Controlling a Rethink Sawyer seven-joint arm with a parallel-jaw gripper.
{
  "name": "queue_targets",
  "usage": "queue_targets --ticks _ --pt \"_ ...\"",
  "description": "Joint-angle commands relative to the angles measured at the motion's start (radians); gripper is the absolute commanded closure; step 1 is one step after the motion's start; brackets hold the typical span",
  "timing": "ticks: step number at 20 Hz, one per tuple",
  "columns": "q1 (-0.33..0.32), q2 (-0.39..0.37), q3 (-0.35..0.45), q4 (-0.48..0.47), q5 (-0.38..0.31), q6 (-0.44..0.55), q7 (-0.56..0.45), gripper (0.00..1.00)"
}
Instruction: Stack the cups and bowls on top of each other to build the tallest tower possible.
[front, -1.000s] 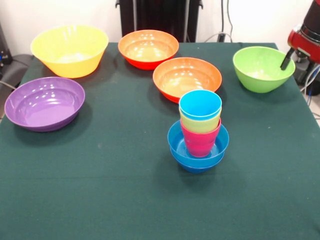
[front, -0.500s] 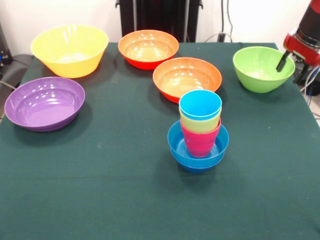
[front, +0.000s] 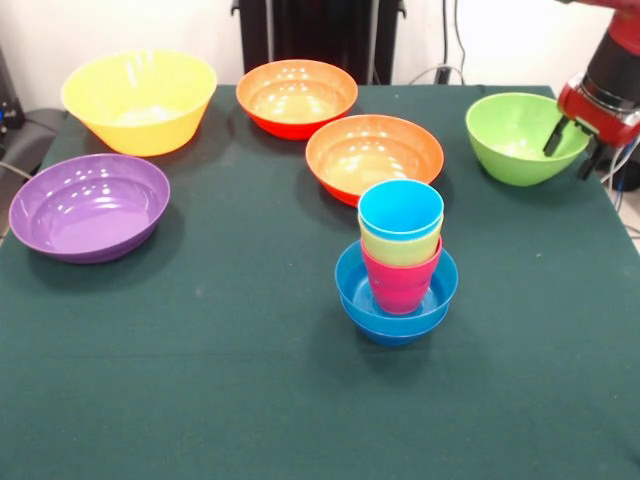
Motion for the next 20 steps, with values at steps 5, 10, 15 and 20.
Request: queue_targets --ticks 5,10,15,20 --pt "-0.01 0.047 0.13 0.017 -0.068 -0.029 0.011 0.0" --pt "-0.016 0.041 0.134 0.014 -0.067 -0.007 0.007 0.0" --pt "-0.017 0.031 0.131 0.004 -0.064 0.037 0.008 0.0" --pt "-0.019 0.023 0.131 -0.006 -0.061 0.067 0.009 0.0"
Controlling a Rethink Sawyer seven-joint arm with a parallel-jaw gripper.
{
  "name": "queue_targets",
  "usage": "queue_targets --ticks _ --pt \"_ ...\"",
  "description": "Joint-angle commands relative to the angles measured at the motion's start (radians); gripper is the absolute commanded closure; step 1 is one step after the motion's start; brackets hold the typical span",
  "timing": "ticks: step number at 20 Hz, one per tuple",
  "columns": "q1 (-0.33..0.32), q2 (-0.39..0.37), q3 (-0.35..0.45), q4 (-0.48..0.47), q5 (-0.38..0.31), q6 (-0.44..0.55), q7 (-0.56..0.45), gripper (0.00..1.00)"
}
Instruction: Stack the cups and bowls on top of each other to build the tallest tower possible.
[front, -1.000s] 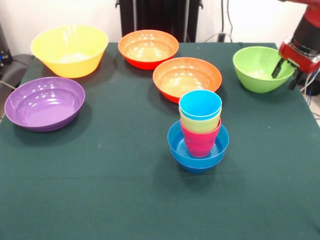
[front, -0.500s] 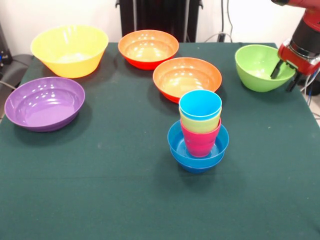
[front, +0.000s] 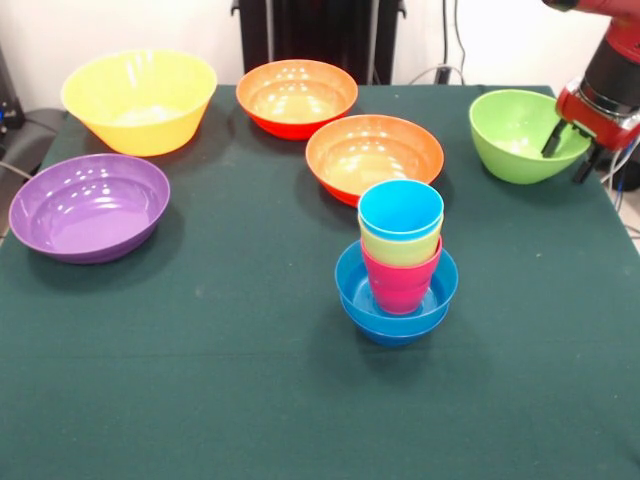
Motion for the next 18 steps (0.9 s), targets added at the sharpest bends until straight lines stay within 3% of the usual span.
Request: queue_targets --ticks 1,18 --pt "-0.02 0.013 0.124 -0.006 -0.061 0.076 0.006 0.0" --pt "-0.042 -0.008 0.137 -0.004 -0.077 0.117 -0.025 0.0"
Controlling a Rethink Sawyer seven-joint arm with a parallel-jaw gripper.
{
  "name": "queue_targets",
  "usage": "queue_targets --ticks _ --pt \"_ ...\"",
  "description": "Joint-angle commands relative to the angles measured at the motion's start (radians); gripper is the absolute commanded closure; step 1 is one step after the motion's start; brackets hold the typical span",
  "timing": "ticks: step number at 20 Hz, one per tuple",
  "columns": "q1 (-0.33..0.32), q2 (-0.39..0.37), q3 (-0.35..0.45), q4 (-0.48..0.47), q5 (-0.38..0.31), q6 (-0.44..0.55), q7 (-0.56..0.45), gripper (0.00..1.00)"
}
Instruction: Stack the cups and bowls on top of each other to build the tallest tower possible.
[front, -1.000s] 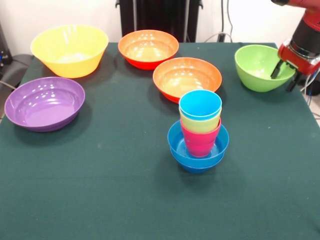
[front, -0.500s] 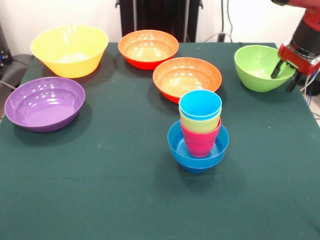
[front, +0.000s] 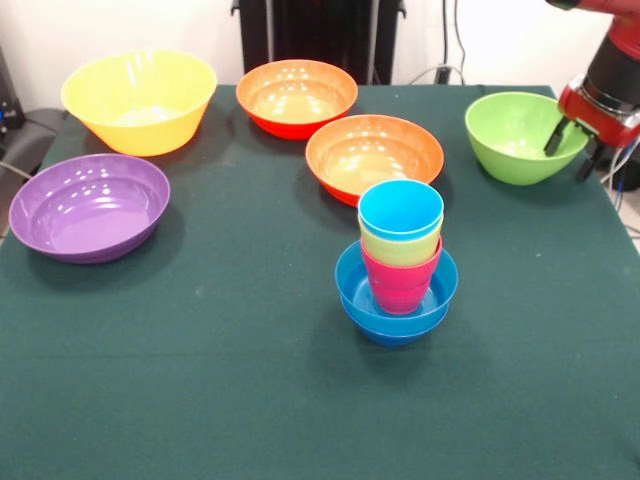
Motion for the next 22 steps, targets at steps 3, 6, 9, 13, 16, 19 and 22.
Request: queue_targets --ticks 3,6,9,13,16,19,22 --pt "-0.044 -0.004 0.131 -0.006 -0.079 0.113 -0.028 0.0" --pt "-0.052 -0.007 0.137 -0.005 -0.088 0.115 -0.032 0.0" --pt "-0.068 -0.016 0.142 -0.004 -0.101 0.12 -0.044 0.0" --pt "-0.082 -0.029 0.149 -0.002 -0.12 0.137 -0.054 0.0" --pt "-0.092 -0.037 0.155 -0.001 -0.133 0.144 -0.056 0.0" --pt "-0.097 -0.037 0.159 -0.009 -0.14 0.141 -0.049 0.0" --pt "-0.1 -0.031 0.165 -0.024 -0.146 0.148 -0.045 0.0"
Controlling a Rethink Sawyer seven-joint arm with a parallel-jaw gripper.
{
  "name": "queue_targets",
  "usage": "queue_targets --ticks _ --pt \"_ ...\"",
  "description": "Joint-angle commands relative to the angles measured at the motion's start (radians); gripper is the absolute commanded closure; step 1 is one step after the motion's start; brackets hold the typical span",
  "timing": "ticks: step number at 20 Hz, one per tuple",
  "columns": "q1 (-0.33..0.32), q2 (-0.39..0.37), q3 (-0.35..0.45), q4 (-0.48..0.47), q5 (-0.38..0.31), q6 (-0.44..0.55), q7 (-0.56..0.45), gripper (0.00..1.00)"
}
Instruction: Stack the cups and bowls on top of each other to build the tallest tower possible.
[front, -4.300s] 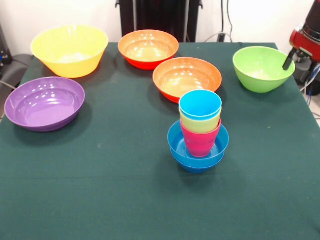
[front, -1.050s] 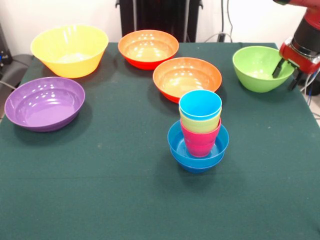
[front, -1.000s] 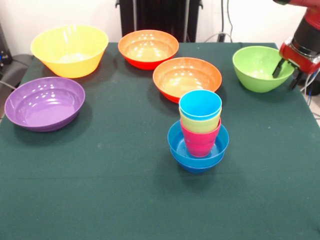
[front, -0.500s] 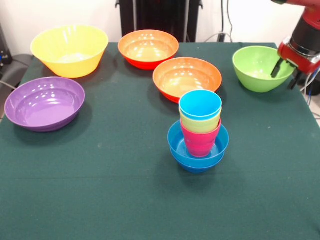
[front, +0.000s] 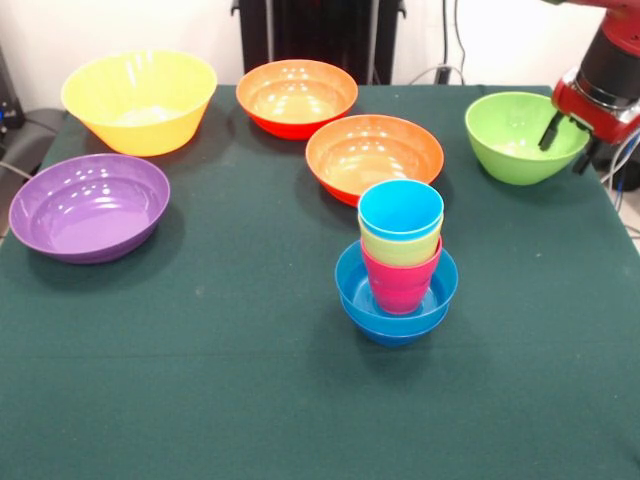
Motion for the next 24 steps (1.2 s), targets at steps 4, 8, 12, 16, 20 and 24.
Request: queue_targets --ticks 4,8,12,16,20,24 --pt "-0.028 0.016 0.136 -0.034 -0.07 0.117 -0.036 0.0" --pt "-0.019 0.018 0.135 -0.047 -0.067 0.135 -0.016 0.0" --pt "-0.011 0.028 0.129 -0.057 -0.072 0.127 -0.011 1.0" --pt "-0.008 0.031 0.128 -0.053 -0.077 0.102 -0.006 1.0" --pt "-0.011 0.035 0.135 -0.051 -0.078 0.074 -0.007 1.0" --pt "-0.016 0.036 0.14 -0.046 -0.077 0.062 -0.011 1.0"
